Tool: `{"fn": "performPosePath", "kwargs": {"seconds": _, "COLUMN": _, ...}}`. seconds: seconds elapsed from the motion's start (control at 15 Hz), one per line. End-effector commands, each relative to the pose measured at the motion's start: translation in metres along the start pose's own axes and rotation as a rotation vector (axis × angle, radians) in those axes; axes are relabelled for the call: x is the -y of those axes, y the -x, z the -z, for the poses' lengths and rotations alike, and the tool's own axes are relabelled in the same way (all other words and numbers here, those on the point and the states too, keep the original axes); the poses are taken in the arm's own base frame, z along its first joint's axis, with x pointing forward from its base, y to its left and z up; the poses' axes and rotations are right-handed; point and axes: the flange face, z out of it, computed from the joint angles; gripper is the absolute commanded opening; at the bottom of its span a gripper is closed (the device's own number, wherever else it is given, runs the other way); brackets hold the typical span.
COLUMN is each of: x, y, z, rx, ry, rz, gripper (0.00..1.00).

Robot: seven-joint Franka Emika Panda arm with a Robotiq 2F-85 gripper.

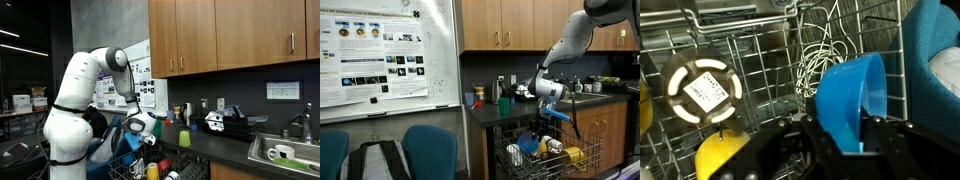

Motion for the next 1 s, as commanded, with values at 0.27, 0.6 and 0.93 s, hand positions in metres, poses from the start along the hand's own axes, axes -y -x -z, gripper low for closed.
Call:
{"fn": "performPosePath", "kwargs": {"seconds": 0.27, "x": 0.001, "y": 0.001, "z": 0.009, "rx": -0.008, "ry": -0.070, "rz": 0.045, "gripper": 0.37}}
{"fn": "performPosePath", "kwargs": {"seconds": 0.6, "x": 0.001, "y": 0.002, "z": 0.011, "rx": -0.009, "ry": -0.071, "rz": 0.048, "gripper": 0.37}}
{"fn": "performPosePath", "kwargs": {"seconds": 0.93, "x": 0.001, "y": 0.002, "z": 0.010, "rx": -0.008, "ry": -0.071, "rz": 0.048, "gripper": 0.12}}
